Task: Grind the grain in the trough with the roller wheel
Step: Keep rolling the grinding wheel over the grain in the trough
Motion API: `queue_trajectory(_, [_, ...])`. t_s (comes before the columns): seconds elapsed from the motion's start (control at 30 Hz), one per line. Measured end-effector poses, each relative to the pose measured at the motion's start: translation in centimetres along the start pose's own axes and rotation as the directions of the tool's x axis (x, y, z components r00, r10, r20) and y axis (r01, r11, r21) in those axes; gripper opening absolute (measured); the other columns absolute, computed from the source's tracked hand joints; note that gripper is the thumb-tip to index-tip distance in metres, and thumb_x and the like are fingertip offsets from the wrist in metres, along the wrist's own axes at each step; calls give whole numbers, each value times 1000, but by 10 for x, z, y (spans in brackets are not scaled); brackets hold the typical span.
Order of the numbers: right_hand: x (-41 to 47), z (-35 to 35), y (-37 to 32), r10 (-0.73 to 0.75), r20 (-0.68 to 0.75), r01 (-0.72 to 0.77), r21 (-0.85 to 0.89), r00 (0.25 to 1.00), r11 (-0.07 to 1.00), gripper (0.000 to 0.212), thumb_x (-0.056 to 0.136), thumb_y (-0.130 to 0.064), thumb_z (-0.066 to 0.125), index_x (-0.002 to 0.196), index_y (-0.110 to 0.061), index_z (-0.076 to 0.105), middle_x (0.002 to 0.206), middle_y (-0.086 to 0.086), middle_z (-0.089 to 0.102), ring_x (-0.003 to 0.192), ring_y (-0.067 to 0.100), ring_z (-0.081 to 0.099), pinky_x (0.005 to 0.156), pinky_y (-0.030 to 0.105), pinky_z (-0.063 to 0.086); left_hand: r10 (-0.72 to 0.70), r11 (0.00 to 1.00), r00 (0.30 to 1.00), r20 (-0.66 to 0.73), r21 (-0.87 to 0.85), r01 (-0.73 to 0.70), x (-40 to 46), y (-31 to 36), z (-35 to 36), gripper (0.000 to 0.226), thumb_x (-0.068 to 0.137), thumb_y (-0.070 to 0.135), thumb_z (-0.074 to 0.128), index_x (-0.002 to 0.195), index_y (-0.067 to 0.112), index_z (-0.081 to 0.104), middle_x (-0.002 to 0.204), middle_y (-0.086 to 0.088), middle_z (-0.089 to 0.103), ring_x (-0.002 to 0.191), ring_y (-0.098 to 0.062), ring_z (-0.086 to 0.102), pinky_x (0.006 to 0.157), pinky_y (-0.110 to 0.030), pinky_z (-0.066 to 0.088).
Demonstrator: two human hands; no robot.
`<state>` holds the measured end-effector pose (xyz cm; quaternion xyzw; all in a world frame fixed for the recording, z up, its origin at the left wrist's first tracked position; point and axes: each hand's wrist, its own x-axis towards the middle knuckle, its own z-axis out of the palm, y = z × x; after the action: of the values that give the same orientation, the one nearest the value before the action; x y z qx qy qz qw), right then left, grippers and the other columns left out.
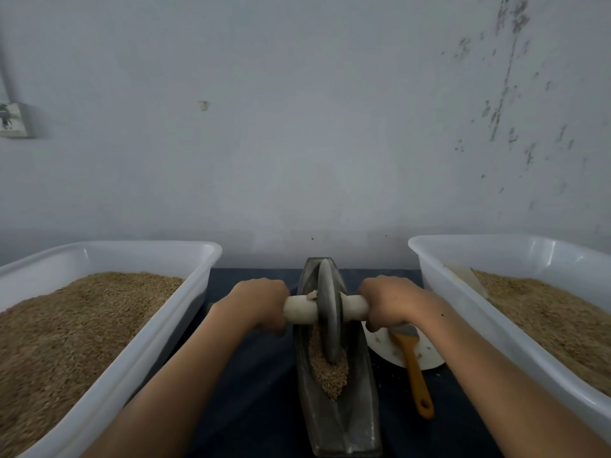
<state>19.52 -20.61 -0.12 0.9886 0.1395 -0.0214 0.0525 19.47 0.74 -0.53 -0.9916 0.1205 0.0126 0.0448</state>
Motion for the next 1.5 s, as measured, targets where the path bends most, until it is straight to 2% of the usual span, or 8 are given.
queue_trajectory(0.17, [3,9,-4,54,-261,-57,-6,964,998,11,84,-20,60,94,-24,55,92,1,63,70,17,47,62,28,32,-21,994,953,-303,99,54,5,4,9,27,86,30,59,111,22,55,104,0,62,94,-21,59,70,-30,37])
queue_trajectory(0.3, [5,18,-4,88,-378,-82,32,922,996,14,87,-17,54,84,-27,45,94,0,64,75,20,51,66,30,32,-3,992,896,-445,112,59,6,6,16,22,89,30,55,109,23,54,103,0,63,93,-20,60,69,-29,36])
queue_trajectory(0.53, [-1,-2,-2,10,11,-10,-1,1000,1000,30,80,-23,68,108,-17,59,82,-2,57,73,15,55,53,24,36,61,998,995,-80,38,-58,4,-6,3,39,77,34,69,113,21,59,101,1,64,85,-16,56,69,-28,39])
queue_trajectory(0.63, [-3,-4,-2,16,71,-17,17,997,1000,33,79,-22,68,110,-16,59,84,-1,58,75,16,58,54,23,38,54,998,998,19,-26,-54,3,-7,1,43,75,33,73,114,20,59,101,1,63,82,-14,52,71,-29,40])
queue_trajectory(0.8, [0,3,-2,17,-107,-21,-28,994,999,24,83,-22,63,106,-18,60,85,-2,59,74,16,55,57,26,34,2,998,991,-136,57,6,2,-1,3,35,79,34,67,110,21,58,93,2,60,79,-16,53,67,-29,39])
queue_trajectory(1.0, [4,16,-7,70,-401,-77,-2,913,997,7,88,-21,54,90,-26,49,97,1,65,90,24,61,67,31,34,-9,993,898,-439,102,59,4,5,16,23,90,31,55,111,23,53,103,0,62,92,-19,59,70,-28,38])
queue_trajectory(1.3, [-3,0,0,-14,12,14,11,1000,1000,34,80,-23,69,112,-17,60,94,1,63,82,17,61,57,24,38,30,999,998,46,-32,-28,-3,-3,-1,44,75,32,72,114,18,58,98,1,61,81,-15,53,71,-29,41])
queue_trajectory(1.5, [2,4,-1,13,-83,-13,-4,996,1000,30,81,-24,67,109,-18,61,90,-1,60,76,17,56,56,25,34,-22,997,993,-114,69,30,-1,2,1,38,79,33,67,113,19,57,104,-1,63,87,-19,58,69,-30,40])
